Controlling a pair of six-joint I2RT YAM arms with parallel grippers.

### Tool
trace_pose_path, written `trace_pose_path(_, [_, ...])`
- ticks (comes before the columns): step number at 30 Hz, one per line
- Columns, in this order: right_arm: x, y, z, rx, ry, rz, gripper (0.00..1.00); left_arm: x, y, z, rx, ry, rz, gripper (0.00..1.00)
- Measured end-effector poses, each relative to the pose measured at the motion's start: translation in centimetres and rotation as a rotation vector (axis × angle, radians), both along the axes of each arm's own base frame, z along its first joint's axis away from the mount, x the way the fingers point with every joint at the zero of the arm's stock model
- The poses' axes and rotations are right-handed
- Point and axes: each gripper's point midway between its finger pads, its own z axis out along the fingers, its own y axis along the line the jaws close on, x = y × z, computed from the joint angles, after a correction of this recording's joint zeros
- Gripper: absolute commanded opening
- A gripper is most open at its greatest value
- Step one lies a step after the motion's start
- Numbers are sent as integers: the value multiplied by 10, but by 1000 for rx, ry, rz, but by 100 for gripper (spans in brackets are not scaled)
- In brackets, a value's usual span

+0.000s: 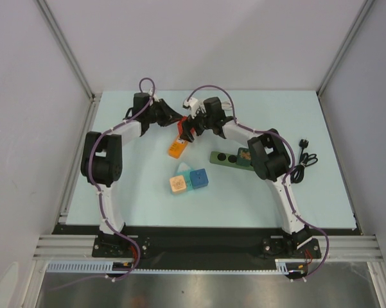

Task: Insert the plug

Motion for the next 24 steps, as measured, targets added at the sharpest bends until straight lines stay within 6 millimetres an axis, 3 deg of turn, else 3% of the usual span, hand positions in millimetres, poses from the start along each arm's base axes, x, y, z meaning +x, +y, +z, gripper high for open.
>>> trace_pose_path(9, [6, -10, -2, 14, 10, -30, 100, 1, -1, 0, 27, -10, -5, 24])
trace_pose_path(19, [10, -19, 21, 55, -33, -45, 100, 1, -2, -1, 34, -11, -11, 24])
trace_pose_path(24, [0, -25, 30, 66, -37, -36, 100, 1, -2, -1, 40, -16, -12, 24])
